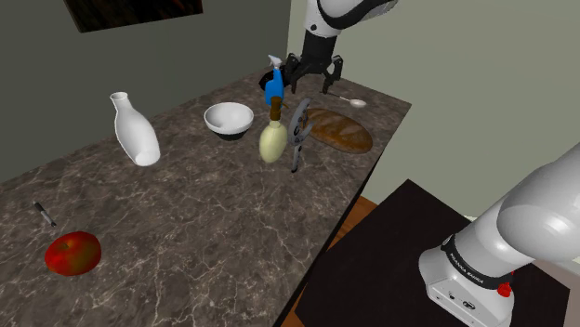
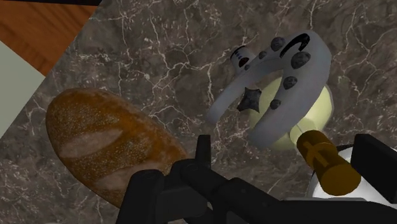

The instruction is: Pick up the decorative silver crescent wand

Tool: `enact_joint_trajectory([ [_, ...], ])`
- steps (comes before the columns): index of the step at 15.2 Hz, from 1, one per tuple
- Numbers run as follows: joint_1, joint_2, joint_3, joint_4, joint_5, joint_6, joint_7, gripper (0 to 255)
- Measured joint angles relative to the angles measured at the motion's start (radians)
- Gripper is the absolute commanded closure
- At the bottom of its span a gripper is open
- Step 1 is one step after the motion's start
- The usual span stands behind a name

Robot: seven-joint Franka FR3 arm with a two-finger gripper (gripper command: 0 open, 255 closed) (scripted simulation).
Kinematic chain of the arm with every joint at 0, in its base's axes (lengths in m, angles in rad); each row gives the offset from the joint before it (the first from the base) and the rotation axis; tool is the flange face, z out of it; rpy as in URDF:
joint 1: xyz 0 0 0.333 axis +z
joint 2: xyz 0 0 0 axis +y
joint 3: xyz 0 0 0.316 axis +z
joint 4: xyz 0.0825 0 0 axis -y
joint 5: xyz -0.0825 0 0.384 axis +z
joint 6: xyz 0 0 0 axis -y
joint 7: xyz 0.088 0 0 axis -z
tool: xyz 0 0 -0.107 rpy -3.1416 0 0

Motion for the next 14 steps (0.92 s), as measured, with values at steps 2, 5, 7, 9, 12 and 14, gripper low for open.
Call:
enact_joint_trajectory([
  [2, 0.000, 0.008, 0.000, -0.014, -0.002, 0.021, 0.002, 0],
  [5, 0.000, 0.010, 0.000, -0.023, -0.004, 0.034, 0.003, 255],
  [7, 0.000, 0.010, 0.000, -0.023, -0.004, 0.035, 0.003, 255],
  [9, 0.000, 0.010, 0.001, -0.023, -0.004, 0.036, 0.004, 255],
  [12, 0.000, 0.010, 0.001, -0.023, -0.004, 0.036, 0.004, 255],
  [14, 0.000, 0.008, 0.001, -0.019, -0.003, 0.029, 0.003, 255],
])
